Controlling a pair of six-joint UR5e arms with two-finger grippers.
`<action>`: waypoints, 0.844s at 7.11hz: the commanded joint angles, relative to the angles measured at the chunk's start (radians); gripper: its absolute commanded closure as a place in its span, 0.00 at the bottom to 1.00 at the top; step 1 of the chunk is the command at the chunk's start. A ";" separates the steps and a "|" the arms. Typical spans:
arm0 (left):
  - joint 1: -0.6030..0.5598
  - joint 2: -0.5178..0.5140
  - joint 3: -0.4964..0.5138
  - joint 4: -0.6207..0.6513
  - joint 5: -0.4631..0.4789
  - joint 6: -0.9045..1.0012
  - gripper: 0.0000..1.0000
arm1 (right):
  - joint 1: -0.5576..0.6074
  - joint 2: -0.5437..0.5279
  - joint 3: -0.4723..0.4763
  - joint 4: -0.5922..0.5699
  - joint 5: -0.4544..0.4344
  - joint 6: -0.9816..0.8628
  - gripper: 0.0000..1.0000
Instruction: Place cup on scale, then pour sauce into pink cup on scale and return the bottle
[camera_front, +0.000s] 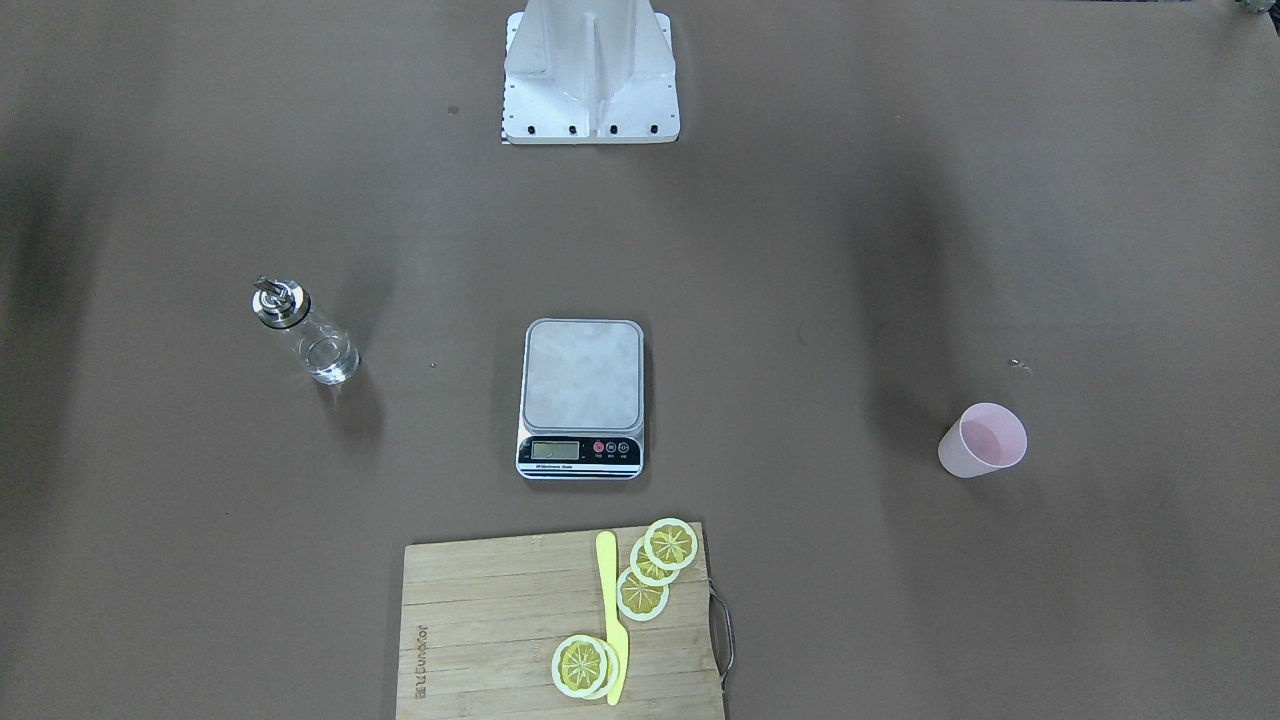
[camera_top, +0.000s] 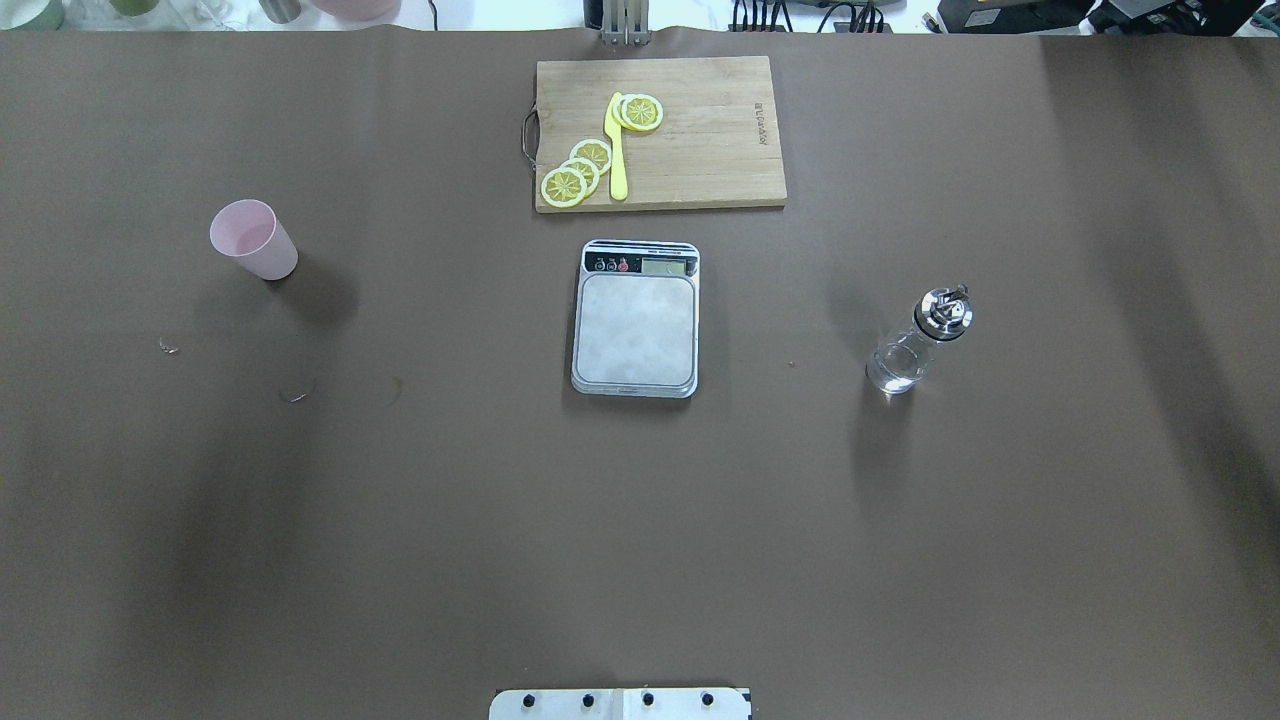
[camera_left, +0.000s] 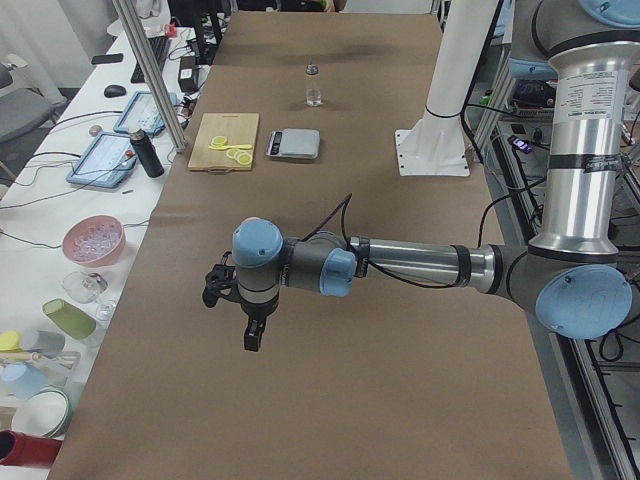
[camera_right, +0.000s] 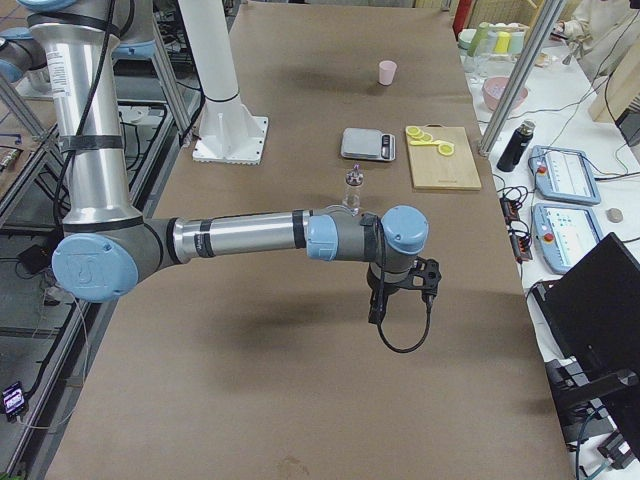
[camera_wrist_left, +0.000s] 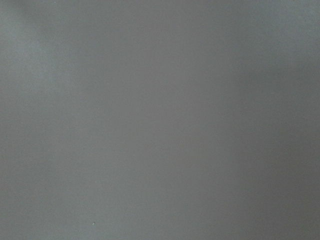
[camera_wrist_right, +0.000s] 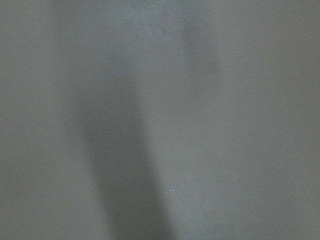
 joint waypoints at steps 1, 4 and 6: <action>0.003 -0.009 -0.020 0.007 -0.010 -0.012 0.01 | 0.000 0.001 0.003 0.000 0.000 -0.001 0.00; 0.073 -0.100 -0.038 0.010 -0.013 -0.277 0.01 | -0.002 0.001 0.001 0.000 0.000 -0.007 0.00; 0.186 -0.185 -0.041 0.003 -0.012 -0.492 0.01 | -0.002 0.001 0.001 0.002 -0.002 -0.008 0.00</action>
